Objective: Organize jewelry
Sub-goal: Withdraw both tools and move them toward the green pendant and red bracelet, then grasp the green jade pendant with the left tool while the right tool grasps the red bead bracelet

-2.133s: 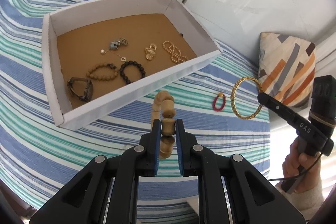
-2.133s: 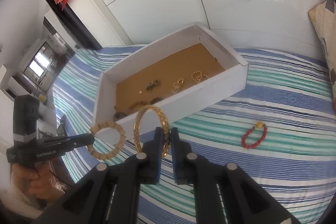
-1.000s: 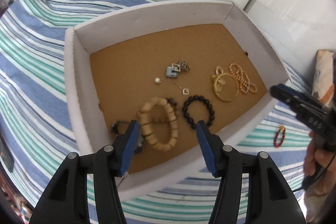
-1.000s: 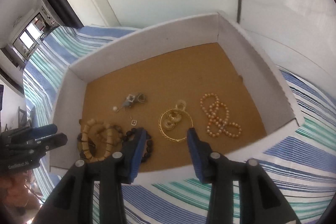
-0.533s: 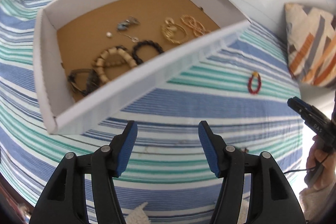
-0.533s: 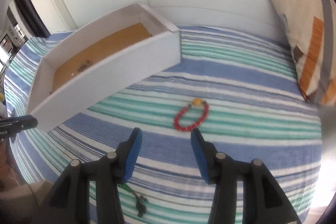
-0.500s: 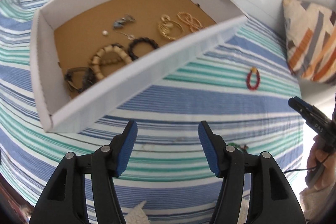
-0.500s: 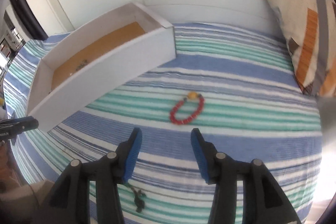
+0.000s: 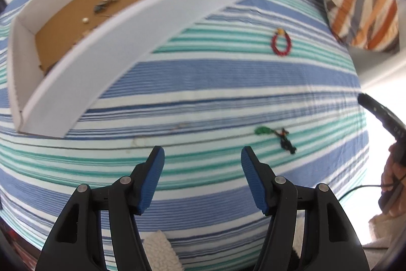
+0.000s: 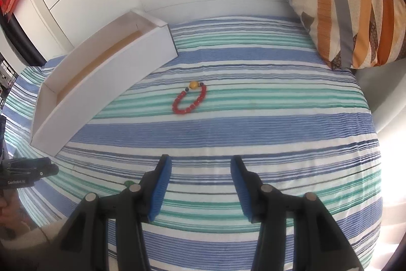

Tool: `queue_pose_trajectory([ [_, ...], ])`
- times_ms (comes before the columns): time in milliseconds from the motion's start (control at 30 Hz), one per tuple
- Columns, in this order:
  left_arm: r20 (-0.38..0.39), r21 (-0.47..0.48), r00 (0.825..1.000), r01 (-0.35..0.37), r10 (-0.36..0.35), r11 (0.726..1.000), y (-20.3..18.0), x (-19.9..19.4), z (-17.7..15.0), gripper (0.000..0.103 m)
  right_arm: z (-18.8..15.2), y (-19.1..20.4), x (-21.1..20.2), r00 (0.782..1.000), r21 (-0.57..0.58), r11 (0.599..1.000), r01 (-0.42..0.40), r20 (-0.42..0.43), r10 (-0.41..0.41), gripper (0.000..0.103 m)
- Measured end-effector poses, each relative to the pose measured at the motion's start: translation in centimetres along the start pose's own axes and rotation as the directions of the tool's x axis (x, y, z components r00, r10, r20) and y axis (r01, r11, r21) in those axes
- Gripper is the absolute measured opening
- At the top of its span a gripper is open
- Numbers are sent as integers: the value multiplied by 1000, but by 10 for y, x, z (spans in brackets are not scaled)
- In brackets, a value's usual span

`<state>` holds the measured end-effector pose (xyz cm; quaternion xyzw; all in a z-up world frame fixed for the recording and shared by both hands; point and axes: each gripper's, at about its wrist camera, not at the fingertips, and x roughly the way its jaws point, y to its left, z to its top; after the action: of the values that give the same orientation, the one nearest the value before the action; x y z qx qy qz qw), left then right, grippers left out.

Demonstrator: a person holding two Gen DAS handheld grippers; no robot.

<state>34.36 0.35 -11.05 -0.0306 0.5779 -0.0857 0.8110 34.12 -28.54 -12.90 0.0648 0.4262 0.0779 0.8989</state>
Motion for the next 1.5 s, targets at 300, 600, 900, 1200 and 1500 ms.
queue_pose_trajectory([
  [300, -100, 179, 993, 72, -55, 981, -83, 29, -16, 65, -33, 5, 10, 996, 4, 1000, -30, -80, 30, 49],
  [600, -71, 246, 997, 7, 11, 969, -99, 30, -14, 65, -36, -5, 7, 996, 39, 999, -27, -79, 30, 49],
  [900, -61, 243, 997, -22, 38, 970, -97, 33, -13, 65, -38, -6, 10, 996, 52, 998, -27, -87, 31, 49],
  [1200, -150, 119, 978, 160, -141, 980, -90, 57, -10, 65, -39, -5, 6, 997, 57, 998, -34, -73, 38, 49],
  [1500, -90, 245, 991, -73, 98, 967, -152, 122, 3, 59, -46, -16, 1, 997, 115, 993, -37, -66, 45, 49],
])
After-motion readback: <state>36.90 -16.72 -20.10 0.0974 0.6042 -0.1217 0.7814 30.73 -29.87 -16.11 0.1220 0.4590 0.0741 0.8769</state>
